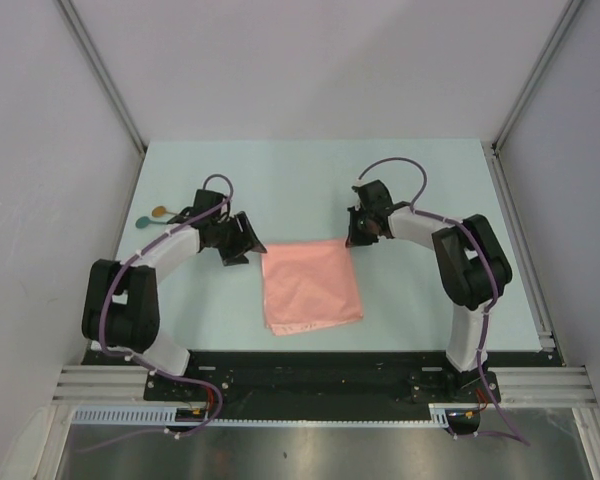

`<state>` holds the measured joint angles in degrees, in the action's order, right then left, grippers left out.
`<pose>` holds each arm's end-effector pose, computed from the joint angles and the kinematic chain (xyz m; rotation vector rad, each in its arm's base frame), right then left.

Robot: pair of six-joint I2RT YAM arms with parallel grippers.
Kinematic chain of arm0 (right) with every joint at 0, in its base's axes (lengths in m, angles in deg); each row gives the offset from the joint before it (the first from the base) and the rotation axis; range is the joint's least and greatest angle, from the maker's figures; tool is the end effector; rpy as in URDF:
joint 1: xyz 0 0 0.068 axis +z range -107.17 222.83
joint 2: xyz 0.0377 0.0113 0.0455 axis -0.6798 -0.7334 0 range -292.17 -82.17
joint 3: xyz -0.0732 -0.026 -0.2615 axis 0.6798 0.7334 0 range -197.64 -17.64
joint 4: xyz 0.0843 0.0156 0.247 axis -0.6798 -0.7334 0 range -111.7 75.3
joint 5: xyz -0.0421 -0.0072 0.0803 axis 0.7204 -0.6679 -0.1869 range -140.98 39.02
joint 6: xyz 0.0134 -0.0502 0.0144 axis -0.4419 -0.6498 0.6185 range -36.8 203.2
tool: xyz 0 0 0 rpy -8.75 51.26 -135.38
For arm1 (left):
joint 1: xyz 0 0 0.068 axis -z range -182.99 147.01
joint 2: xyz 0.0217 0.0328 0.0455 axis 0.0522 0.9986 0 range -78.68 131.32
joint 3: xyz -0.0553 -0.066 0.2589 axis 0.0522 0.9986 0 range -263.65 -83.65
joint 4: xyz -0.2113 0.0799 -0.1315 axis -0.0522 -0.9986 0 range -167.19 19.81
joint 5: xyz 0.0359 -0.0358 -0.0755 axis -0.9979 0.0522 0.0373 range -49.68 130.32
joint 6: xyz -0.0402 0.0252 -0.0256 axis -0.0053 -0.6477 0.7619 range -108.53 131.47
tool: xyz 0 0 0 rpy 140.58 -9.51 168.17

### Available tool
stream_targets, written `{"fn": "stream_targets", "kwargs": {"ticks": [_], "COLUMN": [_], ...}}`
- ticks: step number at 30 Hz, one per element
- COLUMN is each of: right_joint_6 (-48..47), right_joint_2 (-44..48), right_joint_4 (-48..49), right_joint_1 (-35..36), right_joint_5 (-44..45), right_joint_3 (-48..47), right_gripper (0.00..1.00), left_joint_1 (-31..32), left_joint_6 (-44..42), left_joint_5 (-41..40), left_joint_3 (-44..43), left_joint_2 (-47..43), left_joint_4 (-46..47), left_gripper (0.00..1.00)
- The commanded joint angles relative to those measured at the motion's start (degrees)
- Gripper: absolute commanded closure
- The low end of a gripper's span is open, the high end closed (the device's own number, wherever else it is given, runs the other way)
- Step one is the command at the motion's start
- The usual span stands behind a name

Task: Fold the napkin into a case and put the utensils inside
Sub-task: Move the lower triangle-folded napkin to the center of the board, then pick up the lower triangle-folded napkin from the center of the board.

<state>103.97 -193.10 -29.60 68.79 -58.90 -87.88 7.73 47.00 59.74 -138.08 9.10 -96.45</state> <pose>0.3584 0.1798 0.1556 -0.1736 2.5966 0.4848 0.2944 -0.0678 0.1999 -0.4569 2.6613 -0.7121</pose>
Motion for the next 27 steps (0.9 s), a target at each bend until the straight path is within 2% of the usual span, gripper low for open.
{"fn": "stream_targets", "kwargs": {"ticks": [1, 2, 6, 7, 9, 12, 15, 20, 24, 27], "right_joint_6": [-4.6, -5.3, -7.32, -7.59, -8.29, -8.21, -7.42, -2.41, 4.17, 8.57], "right_joint_2": [-1.83, -1.92, -0.95, -0.6, 1.24, 4.75, 7.91, 9.51, 6.0, 1.61], "right_joint_4": [0.31, 0.22, -3.28, -4.69, -8.73, -12.96, -15.6, -17.18, -19.99, -22.28], "right_joint_1": [-3.27, -3.71, -3.9, -3.37, -2.23, 0.84, 4.8, 13.05, 22.09, 27.54], "right_joint_5": [3.71, 3.36, 6.67, 7.74, 12.46, 18.44, 20.05, 20.14, 19.44, 22.24], "right_joint_3": [-2.62, -2.97, -5.34, -6.91, -8.24, -9.22, -9.13, -10.35, -15.88, -20.88], "right_gripper": [1.0, 1.0, 0.67, 0.62, 0.51, 0.41, 0.34, 0.33, 0.34, 0.36], "left_joint_1": [-0.26, -0.26, 0.52, 0.7, 0.97, 0.97, 0.79, -0.79, -2.8, -3.95], "left_joint_6": [1.03, 1.38, 2.09, 2.0, 1.91, 1.91, 2.53, 5.95, 6.48, 5.52], "left_joint_5": [4.13, 4.74, 5.8, 5.63, 5.28, 4.84, 2.38, -6.49, -10.89, -13.35], "left_joint_3": [-1.55, -1.99, -5.41, -6.64, -7.61, -7.88, -6.48, -3.05, -0.67, -1.72], "left_joint_2": [3.96, 5.62, 9.68, 10.2, 11.08, 9.96, 7.41, -1.55, -9.55, -14.21], "left_joint_4": [5.86, 6.48, 6.93, 6.84, 6.31, 5.96, 5.34, 0.69, -1.51, -4.49], "left_gripper": [0.37, 0.37, 0.37, 0.37, 0.36, 0.37, 0.37, 0.36, 0.34, 0.33]}}
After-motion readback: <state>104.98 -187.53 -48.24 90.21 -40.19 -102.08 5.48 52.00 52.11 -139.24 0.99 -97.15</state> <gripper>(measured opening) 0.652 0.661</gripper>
